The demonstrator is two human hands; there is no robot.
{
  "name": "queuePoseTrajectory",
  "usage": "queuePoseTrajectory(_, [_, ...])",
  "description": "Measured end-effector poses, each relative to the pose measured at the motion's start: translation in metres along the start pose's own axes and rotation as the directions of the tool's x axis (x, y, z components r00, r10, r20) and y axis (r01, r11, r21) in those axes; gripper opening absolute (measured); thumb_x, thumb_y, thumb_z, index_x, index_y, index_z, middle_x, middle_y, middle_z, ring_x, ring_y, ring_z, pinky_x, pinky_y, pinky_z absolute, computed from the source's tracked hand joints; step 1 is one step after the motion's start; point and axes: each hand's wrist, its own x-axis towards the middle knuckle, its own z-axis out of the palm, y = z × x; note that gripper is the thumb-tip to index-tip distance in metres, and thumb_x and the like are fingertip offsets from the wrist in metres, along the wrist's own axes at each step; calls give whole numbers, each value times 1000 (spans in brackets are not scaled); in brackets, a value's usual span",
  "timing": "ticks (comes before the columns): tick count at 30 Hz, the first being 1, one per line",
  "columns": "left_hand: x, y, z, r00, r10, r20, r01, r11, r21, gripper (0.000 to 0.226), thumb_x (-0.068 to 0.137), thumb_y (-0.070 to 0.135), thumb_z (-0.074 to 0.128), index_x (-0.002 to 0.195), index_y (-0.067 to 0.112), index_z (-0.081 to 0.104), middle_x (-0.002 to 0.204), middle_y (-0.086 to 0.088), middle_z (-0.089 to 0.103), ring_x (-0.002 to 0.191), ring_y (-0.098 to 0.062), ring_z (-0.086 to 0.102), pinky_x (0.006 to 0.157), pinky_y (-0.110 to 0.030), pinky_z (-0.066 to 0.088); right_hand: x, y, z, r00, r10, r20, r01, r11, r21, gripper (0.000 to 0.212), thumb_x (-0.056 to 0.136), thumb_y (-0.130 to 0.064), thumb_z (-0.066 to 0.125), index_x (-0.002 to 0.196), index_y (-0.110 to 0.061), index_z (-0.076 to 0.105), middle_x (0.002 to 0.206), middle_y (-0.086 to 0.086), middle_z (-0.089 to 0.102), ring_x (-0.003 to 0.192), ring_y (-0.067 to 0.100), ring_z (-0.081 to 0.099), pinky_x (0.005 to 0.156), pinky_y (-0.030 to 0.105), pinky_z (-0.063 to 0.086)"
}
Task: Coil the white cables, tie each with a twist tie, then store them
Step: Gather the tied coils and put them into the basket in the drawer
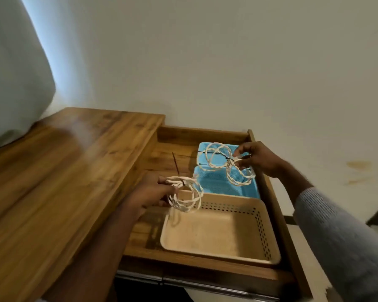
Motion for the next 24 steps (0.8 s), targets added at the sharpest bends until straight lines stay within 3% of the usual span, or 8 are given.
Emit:
queuePoseTrajectory(4, [2,0,25,994,-22,109,12,996,91,8,83,2,74,91,0,74,82,-22,74,67,-22,69,68,-40,63,15,13,4,994,39,99,-25,989,-146,23,75,8,80,88,-10,73,84,1,74,74,23,71,71,38,60])
queuePoseTrajectory(6, [2,2,34,983,-20,181,-6,990,140,9,82,0,74,91,-1,74,86,-25,74,71,-26,70,73,-43,62,25,21,7,989,60,137,-30,977,-209,25,74,8,82,88,-11,74,90,1,74,80,20,71,74,35,62])
queuePoseTrajectory(13, [7,2,61,909,-131,395,-33,923,383,11,85,2,73,95,0,74,76,-12,72,64,-19,68,60,-30,57,49,47,24,952,95,292,38,907,-419,28,71,4,85,84,-19,75,87,-4,74,83,13,70,82,35,61])
queuePoseTrajectory(17, [13,-1,77,874,-199,444,-56,865,498,12,87,2,67,95,5,75,75,-6,72,62,-14,67,63,-32,58,51,56,25,926,136,352,73,849,-523,33,71,-2,87,81,-30,72,87,-8,73,83,7,69,83,29,59])
queuePoseTrajectory(20, [15,-3,88,856,-226,465,-77,834,547,12,87,4,69,96,8,76,75,-6,71,60,-12,65,56,-27,56,48,61,27,903,162,398,117,799,-589,34,71,-7,88,78,-35,70,86,-12,72,85,8,69,82,31,59])
queuePoseTrajectory(24, [21,-7,97,857,-241,456,-98,792,603,13,82,8,75,95,7,76,85,-16,73,67,-19,64,62,-32,55,46,60,31,900,181,398,139,745,-652,29,70,-8,88,86,-25,72,87,-10,71,82,8,66,77,23,53])
